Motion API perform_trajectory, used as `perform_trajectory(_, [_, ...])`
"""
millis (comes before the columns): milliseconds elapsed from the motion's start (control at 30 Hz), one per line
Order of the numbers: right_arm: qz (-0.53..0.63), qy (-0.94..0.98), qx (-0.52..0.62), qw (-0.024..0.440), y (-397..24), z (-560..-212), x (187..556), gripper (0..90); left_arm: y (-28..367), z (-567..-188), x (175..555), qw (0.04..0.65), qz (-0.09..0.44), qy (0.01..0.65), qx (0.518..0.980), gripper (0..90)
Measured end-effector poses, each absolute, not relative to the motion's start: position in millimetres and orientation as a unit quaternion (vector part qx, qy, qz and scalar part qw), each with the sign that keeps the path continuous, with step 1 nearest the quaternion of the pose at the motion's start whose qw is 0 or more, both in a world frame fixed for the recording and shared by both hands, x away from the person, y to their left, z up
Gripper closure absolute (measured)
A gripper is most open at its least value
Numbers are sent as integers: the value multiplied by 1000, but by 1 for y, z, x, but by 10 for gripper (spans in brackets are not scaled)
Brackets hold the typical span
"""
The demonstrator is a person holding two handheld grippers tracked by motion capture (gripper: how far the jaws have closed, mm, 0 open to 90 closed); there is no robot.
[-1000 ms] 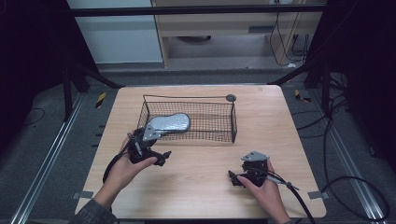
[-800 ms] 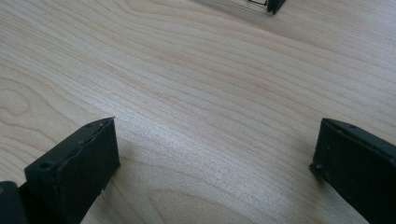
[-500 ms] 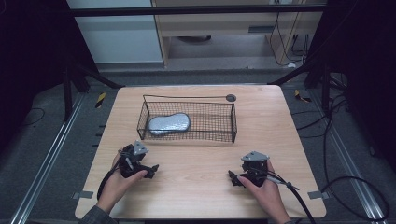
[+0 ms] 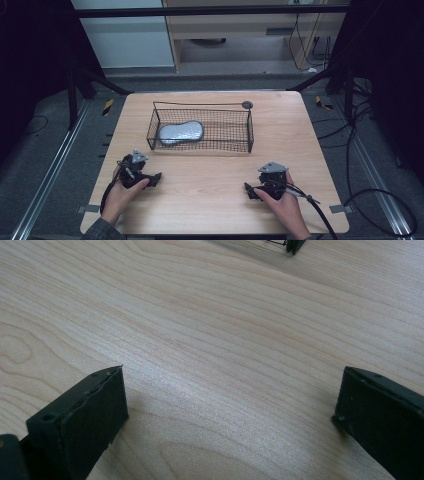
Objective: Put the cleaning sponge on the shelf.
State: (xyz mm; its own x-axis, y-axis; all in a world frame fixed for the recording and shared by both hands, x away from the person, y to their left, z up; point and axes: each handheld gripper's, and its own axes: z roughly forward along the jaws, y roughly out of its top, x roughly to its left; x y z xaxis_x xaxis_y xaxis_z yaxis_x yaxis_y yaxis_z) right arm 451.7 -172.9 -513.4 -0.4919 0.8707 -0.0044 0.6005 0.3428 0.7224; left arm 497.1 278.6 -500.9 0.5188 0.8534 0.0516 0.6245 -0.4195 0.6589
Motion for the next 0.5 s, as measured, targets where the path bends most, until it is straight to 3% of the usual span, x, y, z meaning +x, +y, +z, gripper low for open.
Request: perform_trajectory(500, [338,794,463,199,-173,-513,452,4,285,-509,497,330,199,453,804,0])
